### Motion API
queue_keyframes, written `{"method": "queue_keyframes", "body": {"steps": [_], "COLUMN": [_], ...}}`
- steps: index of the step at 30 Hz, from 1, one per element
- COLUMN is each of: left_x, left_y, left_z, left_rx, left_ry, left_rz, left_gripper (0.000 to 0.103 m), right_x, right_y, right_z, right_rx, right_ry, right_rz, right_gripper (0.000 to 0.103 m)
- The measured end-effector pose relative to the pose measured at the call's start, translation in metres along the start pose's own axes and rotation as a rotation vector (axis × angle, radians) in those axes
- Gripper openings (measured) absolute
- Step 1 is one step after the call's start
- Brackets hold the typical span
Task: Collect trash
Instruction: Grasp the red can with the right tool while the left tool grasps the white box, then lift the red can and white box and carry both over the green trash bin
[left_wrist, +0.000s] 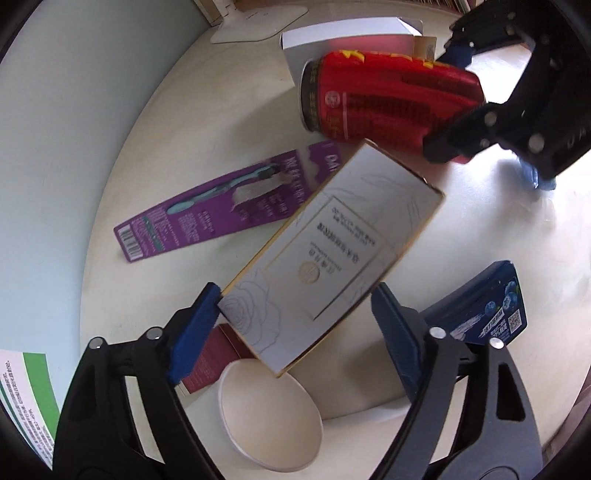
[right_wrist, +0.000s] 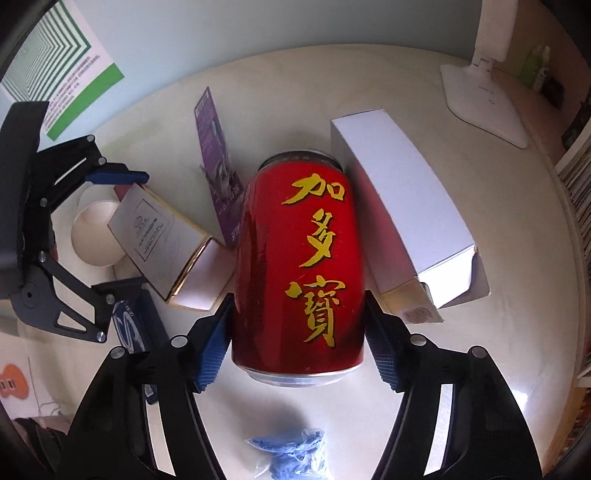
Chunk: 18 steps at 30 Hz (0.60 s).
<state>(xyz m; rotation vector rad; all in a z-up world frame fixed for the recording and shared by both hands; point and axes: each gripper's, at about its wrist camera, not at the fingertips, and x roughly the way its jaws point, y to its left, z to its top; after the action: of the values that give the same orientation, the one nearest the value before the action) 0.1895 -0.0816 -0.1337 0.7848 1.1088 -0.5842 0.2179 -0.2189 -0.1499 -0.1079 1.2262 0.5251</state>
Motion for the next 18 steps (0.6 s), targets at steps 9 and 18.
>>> {"method": "queue_keyframes", "body": {"steps": [9,18], "left_x": [-0.021,-0.060], "left_y": [0.002,-0.015], "left_z": [-0.006,-0.025], "left_rx": [-0.023,-0.015], "left_ry": [-0.046,-0.113], "left_rz": [-0.028,-0.041], "left_gripper": [0.055,0.052], "right_x": [-0.036,-0.064], "right_y": [-0.013,-0.012], "right_z": [-0.009,-0.033], "right_rx": [0.074,0.103], "right_ry": [-0.081,-0.119], "right_rz": [0.014,-0.007], "right_gripper": [0.066,0.066]}}
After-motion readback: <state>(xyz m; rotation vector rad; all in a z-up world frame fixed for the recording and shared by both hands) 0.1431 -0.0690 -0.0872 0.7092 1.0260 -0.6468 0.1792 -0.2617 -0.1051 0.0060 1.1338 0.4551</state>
